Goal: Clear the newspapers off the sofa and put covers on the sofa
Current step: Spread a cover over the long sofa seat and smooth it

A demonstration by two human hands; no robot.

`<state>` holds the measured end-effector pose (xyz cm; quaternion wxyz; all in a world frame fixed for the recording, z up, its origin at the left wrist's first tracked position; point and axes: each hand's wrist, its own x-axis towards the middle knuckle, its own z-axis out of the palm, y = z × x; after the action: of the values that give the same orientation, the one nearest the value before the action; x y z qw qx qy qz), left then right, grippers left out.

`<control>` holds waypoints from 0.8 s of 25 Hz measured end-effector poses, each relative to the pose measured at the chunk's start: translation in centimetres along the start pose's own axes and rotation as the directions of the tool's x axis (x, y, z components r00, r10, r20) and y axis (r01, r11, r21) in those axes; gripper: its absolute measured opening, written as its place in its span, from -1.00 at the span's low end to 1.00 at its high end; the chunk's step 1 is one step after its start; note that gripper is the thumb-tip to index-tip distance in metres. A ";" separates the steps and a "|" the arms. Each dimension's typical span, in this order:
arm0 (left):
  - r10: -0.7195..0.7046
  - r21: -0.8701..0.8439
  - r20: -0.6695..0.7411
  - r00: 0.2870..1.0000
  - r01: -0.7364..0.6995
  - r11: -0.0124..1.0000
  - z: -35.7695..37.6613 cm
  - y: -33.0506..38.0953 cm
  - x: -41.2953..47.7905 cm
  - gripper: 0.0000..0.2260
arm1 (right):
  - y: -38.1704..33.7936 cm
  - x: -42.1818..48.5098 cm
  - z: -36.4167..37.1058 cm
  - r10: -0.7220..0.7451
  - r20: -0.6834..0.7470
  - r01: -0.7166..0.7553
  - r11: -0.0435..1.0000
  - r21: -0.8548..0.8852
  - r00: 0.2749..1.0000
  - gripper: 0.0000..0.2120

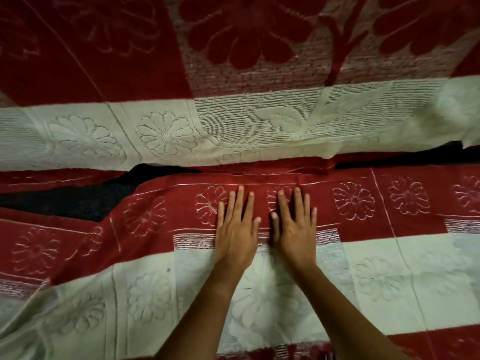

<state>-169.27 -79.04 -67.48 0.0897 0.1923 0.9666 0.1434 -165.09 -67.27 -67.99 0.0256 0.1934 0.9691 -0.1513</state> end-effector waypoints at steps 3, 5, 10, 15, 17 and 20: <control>-0.033 0.058 -0.047 0.998 0.035 0.998 0.5 0.5 -0.6 -0.56 | 1.6 -0.7 -0.2 -0.065 0.007 0.066 0.997 -0.041 0.998 -0.47; -0.046 0.070 -0.045 0.998 0.049 0.996 0.4 1.4 -0.5 -0.56 | 2.7 -0.2 -0.9 -0.028 -0.039 0.027 1.000 -0.012 0.999 -0.46; -0.068 0.065 -0.011 0.998 0.068 0.996 1.2 4.8 0.4 -0.51 | 6.0 1.9 -1.5 -0.005 0.056 0.006 1.000 -0.022 0.998 -0.45; -0.182 0.095 0.003 0.983 0.181 0.979 2.3 6.2 2.0 -0.46 | 7.6 3.0 -1.7 -0.094 0.077 0.099 0.993 -0.069 0.993 -0.47; -0.209 0.085 0.034 0.977 0.206 0.975 2.3 6.4 2.9 -0.45 | 8.0 4.2 -2.1 -0.112 0.082 0.118 0.991 -0.060 0.990 -0.47; -0.223 0.100 0.026 0.974 0.220 0.970 2.3 6.9 3.3 -0.44 | 8.4 4.8 -2.1 -0.125 0.084 0.128 0.991 -0.031 0.989 -0.46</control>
<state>-169.35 -71.01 -67.90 0.1139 0.0900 0.9860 0.0823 -166.27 -57.52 -68.82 0.0592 0.1245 0.9801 -0.1430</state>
